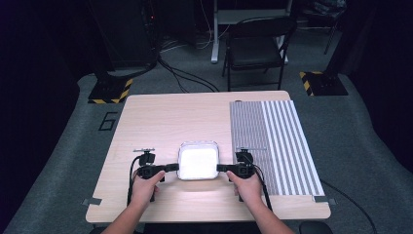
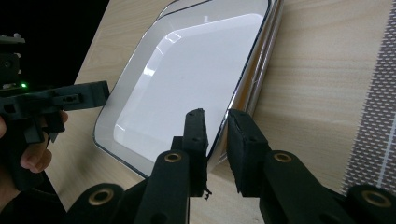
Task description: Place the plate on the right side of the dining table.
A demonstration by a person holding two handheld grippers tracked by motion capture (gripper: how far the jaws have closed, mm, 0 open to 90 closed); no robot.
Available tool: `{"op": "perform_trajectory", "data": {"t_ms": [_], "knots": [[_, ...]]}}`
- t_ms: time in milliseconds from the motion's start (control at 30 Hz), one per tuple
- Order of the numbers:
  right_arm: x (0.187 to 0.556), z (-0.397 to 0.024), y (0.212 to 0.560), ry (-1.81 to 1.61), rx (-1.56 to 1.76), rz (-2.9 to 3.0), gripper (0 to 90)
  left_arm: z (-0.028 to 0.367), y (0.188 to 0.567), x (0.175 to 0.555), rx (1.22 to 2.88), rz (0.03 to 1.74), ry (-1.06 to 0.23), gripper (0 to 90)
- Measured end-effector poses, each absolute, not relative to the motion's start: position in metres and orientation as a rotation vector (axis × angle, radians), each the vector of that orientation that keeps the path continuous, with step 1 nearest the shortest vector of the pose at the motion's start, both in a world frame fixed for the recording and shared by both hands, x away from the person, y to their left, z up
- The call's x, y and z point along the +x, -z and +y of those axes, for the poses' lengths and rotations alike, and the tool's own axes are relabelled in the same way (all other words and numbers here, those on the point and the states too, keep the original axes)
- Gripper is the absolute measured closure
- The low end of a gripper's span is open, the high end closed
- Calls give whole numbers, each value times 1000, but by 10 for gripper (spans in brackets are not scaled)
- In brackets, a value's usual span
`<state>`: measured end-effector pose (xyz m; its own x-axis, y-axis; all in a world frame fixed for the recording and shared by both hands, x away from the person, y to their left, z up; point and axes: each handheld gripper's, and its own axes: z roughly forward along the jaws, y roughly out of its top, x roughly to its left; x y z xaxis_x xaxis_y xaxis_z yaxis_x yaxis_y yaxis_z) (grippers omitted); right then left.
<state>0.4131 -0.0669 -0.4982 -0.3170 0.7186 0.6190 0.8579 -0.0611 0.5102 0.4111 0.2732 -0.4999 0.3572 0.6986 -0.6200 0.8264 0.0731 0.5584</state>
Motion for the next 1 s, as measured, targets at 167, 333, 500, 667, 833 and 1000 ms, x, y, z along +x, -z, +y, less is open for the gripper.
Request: {"op": "perform_trajectory", "data": {"t_ms": [167,333,500,667,833,1000], "knots": [[409,-63,498,1310,-1732,-2091,757,266,501,409,1721,1402,117,743],[406,-57,499,1298,-1723,-2134,727,261,503,403,1730,1405,95,728],[404,-55,498,1289,-1733,-2148,720,261,502,402,1735,1404,102,726],[403,-53,497,1288,-1737,-2154,722,264,498,402,1714,1387,88,727],[403,-52,495,1312,-1730,-2158,722,266,495,401,1703,1385,84,730],[402,-53,489,1338,-1732,-2150,724,265,493,401,1709,1380,81,731]]}}
